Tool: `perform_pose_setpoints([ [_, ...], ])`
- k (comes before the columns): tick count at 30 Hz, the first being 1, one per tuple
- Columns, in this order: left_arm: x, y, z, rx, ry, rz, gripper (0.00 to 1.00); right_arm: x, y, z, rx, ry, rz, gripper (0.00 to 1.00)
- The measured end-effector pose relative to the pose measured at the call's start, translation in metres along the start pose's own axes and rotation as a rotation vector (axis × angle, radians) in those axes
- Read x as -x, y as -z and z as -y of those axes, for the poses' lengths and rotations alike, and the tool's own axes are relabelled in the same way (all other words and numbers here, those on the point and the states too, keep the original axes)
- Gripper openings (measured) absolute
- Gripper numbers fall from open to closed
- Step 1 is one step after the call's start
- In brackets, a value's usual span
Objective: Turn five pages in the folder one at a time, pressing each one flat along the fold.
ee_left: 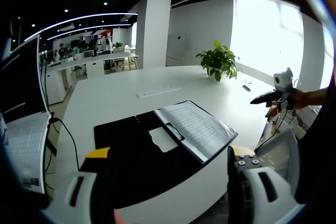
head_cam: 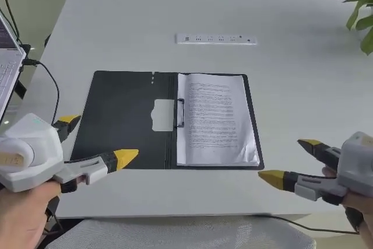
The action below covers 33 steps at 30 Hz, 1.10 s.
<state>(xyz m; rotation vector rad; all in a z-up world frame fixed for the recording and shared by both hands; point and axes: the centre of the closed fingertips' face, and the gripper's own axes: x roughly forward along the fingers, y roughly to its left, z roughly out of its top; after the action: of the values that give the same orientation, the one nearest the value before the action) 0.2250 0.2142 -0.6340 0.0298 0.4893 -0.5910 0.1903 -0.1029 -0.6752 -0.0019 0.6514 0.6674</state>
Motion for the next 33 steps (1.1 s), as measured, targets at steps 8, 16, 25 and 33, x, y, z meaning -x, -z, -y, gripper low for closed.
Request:
perform_pose_setpoints([
  [8,0.000,0.001,0.000,-0.002,0.005,-0.005,0.89,0.000,0.003,-0.002,-0.002,-0.003,-0.005,0.86],
  [16,0.000,0.001,0.002,-0.003,0.007,-0.006,0.89,0.000,0.003,0.000,-0.004,0.000,-0.005,0.86],
  [25,-0.007,-0.003,0.006,-0.016,0.025,-0.012,0.89,0.001,0.004,0.001,-0.010,0.005,-0.004,0.86],
  [33,-0.020,-0.011,0.014,-0.039,0.059,-0.014,0.89,0.001,0.004,0.004,-0.010,0.006,-0.002,0.86],
])
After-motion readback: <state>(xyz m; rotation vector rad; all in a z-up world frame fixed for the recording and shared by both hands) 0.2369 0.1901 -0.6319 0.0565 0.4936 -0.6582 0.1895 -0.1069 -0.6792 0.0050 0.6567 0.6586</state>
